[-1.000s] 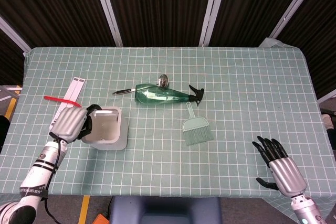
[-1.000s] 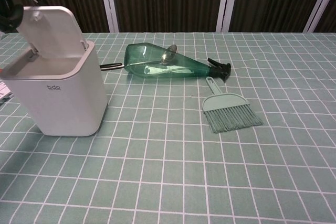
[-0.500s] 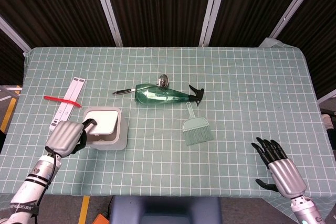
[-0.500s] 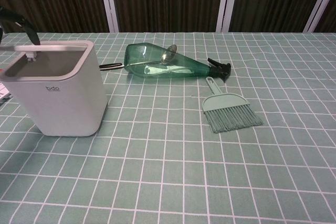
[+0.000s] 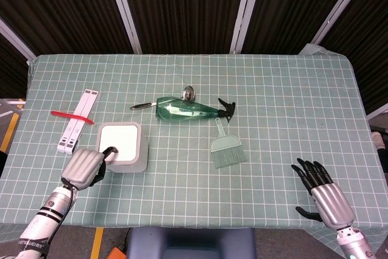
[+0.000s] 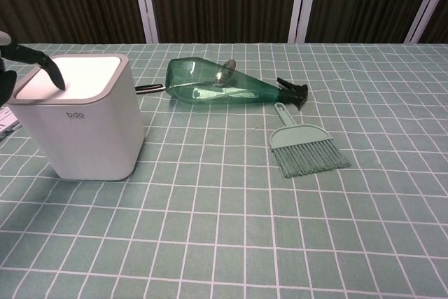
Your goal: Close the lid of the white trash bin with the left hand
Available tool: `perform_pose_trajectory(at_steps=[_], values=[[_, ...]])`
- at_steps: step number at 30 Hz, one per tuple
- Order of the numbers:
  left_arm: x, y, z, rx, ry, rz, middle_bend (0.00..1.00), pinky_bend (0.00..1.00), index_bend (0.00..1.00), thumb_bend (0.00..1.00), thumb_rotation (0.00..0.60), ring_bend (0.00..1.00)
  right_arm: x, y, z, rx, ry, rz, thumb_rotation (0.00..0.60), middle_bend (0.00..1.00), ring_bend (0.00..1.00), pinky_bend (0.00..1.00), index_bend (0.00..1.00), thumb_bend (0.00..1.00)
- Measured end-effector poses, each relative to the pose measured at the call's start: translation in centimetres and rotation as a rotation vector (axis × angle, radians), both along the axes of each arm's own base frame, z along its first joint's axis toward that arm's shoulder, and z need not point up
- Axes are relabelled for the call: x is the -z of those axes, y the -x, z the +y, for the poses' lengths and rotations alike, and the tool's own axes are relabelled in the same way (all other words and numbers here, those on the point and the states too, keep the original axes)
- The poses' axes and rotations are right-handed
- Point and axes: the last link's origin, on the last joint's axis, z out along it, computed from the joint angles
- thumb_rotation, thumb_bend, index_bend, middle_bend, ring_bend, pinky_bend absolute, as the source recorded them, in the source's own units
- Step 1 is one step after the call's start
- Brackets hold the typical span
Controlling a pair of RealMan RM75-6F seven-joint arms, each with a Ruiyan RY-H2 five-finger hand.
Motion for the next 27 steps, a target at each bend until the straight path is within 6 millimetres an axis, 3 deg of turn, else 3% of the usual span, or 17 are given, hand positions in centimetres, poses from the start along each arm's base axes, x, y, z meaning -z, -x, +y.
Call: perform_pose_trajectory(at_steps=[8, 14, 18, 21, 23, 24, 25, 26, 27], values=[[-0.1, -0.3, 0.0, 0.020, -0.015, -0.010, 1.00, 1.00, 0.23, 0.92, 0.600, 1.00, 0.2, 0.0, -0.1, 0.003, -0.004, 0.004, 0.600, 0.00, 0.00, 0.00, 0.00, 0.24], [-1.4, -1.7, -0.3, 0.119, -0.101, -0.087, 1.00, 1.00, 0.18, 0.92, 0.600, 1.00, 0.2, 0.0, -0.1, 0.001, -0.005, 0.006, 0.600, 0.00, 0.00, 0.00, 0.00, 0.24], [-2.7, -2.0, -1.5, 0.176, -0.149, -0.154, 1.00, 1.00, 0.17, 0.90, 0.600, 1.00, 0.2, -0.1, 0.0, -0.001, -0.006, 0.005, 0.600, 0.00, 0.00, 0.00, 0.00, 0.24], [-3.4, -1.6, -2.8, 0.204, -0.173, -0.191, 0.93, 0.99, 0.17, 0.77, 0.600, 0.86, 0.3, -0.1, 0.0, -0.004, -0.009, 0.006, 0.600, 0.00, 0.00, 0.00, 0.00, 0.24], [-3.9, -1.1, -3.9, 0.231, -0.188, -0.219, 0.71, 0.82, 0.17, 0.68, 0.600, 0.61, 0.3, -0.1, 0.0, -0.004, -0.009, 0.005, 0.600, 0.00, 0.00, 0.00, 0.00, 0.24], [-4.1, -0.6, -4.7, 0.245, -0.193, -0.235, 0.51, 0.63, 0.16, 0.61, 0.600, 0.42, 0.3, -0.1, 0.1, -0.005, -0.010, 0.005, 0.600, 0.00, 0.00, 0.00, 0.00, 0.24], [-4.1, -0.2, -5.3, 0.251, -0.193, -0.247, 0.22, 0.33, 0.15, 0.54, 0.600, 0.17, 0.3, -0.1, 0.1, -0.006, -0.011, 0.004, 0.600, 0.00, 0.00, 0.00, 0.00, 0.24], [-4.1, 0.6, -6.0, 0.250, -0.189, -0.254, 0.05, 0.11, 0.15, 0.49, 0.600, 0.03, 0.4, -0.1, 0.1, -0.008, -0.014, 0.005, 0.600, 0.00, 0.00, 0.00, 0.00, 0.24], [-4.0, 1.8, -6.9, 0.241, -0.186, -0.254, 0.00, 0.01, 0.15, 0.47, 0.600, 0.00, 0.5, -0.2, 0.2, -0.011, -0.018, 0.005, 0.600, 0.00, 0.00, 0.00, 0.00, 0.24]])
